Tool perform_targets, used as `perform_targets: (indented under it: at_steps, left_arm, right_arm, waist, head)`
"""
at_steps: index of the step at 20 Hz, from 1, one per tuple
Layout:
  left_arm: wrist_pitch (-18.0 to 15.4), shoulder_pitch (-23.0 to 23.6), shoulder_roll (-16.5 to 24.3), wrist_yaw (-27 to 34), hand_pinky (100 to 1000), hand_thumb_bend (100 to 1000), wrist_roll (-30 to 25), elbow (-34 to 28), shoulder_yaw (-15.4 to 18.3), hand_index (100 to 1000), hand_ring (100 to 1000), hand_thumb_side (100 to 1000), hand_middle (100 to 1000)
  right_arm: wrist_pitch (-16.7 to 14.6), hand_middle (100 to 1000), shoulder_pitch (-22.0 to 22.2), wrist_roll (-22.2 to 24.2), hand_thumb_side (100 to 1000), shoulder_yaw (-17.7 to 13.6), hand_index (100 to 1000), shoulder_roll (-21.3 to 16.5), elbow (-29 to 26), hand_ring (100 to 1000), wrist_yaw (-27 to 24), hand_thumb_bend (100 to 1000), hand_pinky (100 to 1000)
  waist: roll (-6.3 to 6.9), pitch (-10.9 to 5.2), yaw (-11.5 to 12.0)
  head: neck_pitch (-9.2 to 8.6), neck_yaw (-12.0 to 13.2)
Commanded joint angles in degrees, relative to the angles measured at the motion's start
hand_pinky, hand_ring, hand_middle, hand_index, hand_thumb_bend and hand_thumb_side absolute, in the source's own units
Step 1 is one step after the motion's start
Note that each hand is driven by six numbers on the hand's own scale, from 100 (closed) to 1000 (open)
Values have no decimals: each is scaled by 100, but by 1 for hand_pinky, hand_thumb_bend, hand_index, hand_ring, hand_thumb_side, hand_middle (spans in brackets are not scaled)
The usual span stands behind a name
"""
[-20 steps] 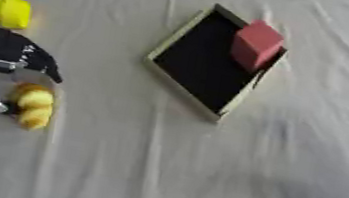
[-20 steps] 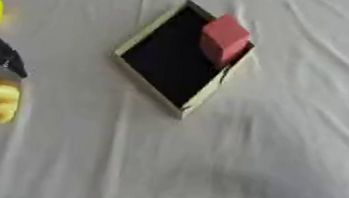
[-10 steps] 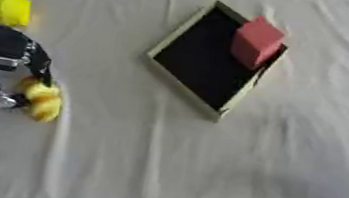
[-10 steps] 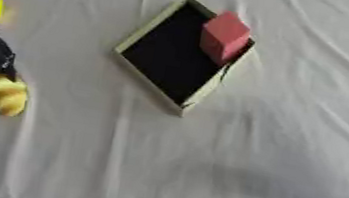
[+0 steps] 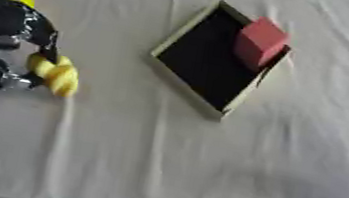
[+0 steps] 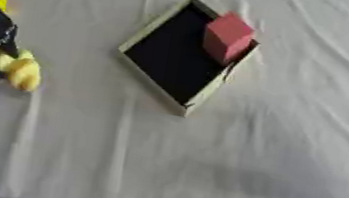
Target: Pick up objects on the table and place them in the box.
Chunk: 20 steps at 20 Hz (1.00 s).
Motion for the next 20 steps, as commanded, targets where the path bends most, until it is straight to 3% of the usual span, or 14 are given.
perform_targets:
  at_steps: [1, 9, 15, 20]
  left_arm:
    - [224, -406, -200, 133, 631, 220, -149, -423, -14, 531, 548, 100, 461]
    - [321, -1437, -1691, -12, 626, 201, -756, -274, -307, 531, 539, 100, 458]
    - [148, -1963, -2919, -632, 620, 161, -845, 812, -545, 537, 532, 100, 459]
    - [-1, -2152, -3640, -1304, 618, 148, -663, 1692, -612, 549, 533, 100, 466]
  right_arm:
    - [-54, 670, 25, -13, 470, -41, 785, -130, -116, 870, 1, 100, 1000]
    - [-67, 668, 89, -52, 470, -45, 784, -121, -116, 869, 38, 100, 1000]
    - [-125, 667, 115, -66, 470, -38, 784, -113, -116, 868, 33, 100, 1000]
    - [-90, 665, 58, -40, 470, -12, 783, -90, -116, 868, 21, 100, 1000]
  waist:
    - [-37, -147, 32]
    - [-74, -204, 132]
    - [-118, -220, 131]
    - [-133, -177, 99]
  head:
    - [49, -20]
    - [83, -144]
    - [81, -156]
    - [36, -178]
